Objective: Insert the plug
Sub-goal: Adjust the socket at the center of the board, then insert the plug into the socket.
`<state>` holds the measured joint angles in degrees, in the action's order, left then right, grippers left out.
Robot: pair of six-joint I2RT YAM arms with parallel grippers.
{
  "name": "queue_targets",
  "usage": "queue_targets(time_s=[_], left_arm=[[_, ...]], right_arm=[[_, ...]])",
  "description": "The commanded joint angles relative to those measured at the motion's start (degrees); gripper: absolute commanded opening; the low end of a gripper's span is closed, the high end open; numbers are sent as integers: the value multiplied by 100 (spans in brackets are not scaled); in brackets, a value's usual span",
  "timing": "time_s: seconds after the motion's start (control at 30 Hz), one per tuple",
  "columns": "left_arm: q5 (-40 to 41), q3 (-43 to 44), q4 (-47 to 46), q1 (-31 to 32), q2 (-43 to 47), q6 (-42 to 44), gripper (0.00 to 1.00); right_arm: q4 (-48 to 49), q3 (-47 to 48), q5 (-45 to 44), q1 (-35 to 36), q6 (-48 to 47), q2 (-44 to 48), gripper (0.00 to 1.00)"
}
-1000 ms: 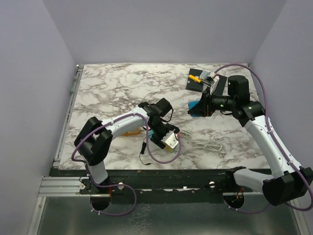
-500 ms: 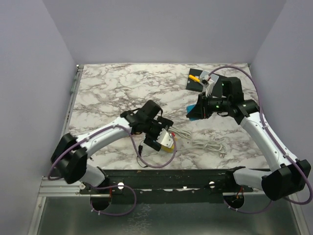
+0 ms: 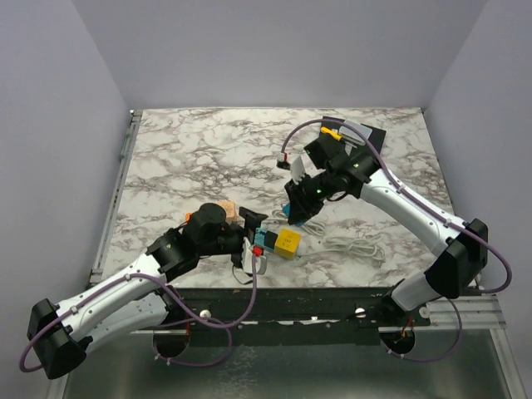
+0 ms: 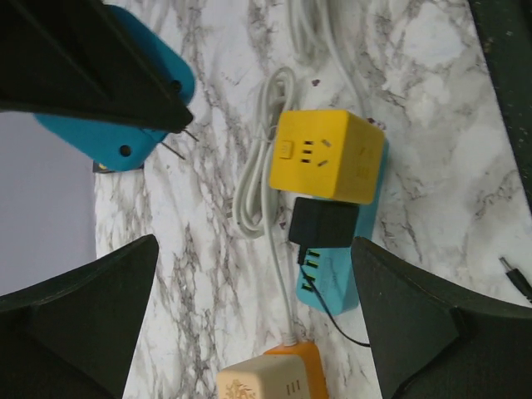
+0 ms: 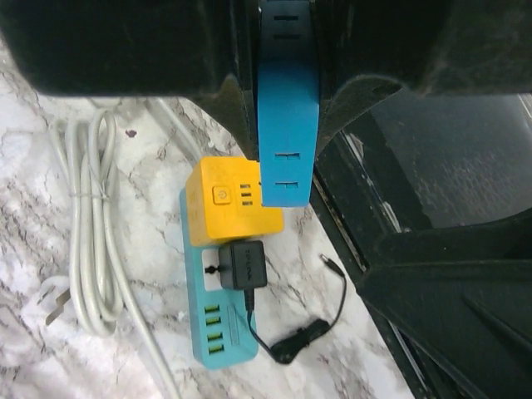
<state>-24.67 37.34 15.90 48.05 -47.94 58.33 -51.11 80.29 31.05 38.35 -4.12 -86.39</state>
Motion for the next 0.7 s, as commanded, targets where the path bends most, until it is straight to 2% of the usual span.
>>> queue_targets(time_s=[0.0,0.13,0.33,0.43,0.5,0.57,0.6,0.67], left_arm=[[-106,-512,-35,253,252,472,99],[-8,-623,-30,324,387,640,97],[720,-921,0,343,848,610,81],[1178,-1076,-4,340,1123,252,77],[1509,-1156,15,341,1338,-139,79],[1881,-1208,16,341,1533,-494,88],[2047,-1211,22,339,1596,-691,96],[2359,-1197,44,332,1675,-1043,99]], right_arm=[[-859,390,-703,338,-408,-191,1],[-1327,726,-1094,633,-633,-566,1],[-1705,1059,-1360,878,-946,-1023,1],[-1788,1096,-1493,975,-1006,-1177,1],[-1837,1090,-1516,1011,-1027,-1237,1],[-1849,1081,-1553,1053,-1035,-1282,1],[-1831,1072,-1554,1077,-1026,-1285,1],[-1764,1040,-1572,1138,-1011,-1294,1]])
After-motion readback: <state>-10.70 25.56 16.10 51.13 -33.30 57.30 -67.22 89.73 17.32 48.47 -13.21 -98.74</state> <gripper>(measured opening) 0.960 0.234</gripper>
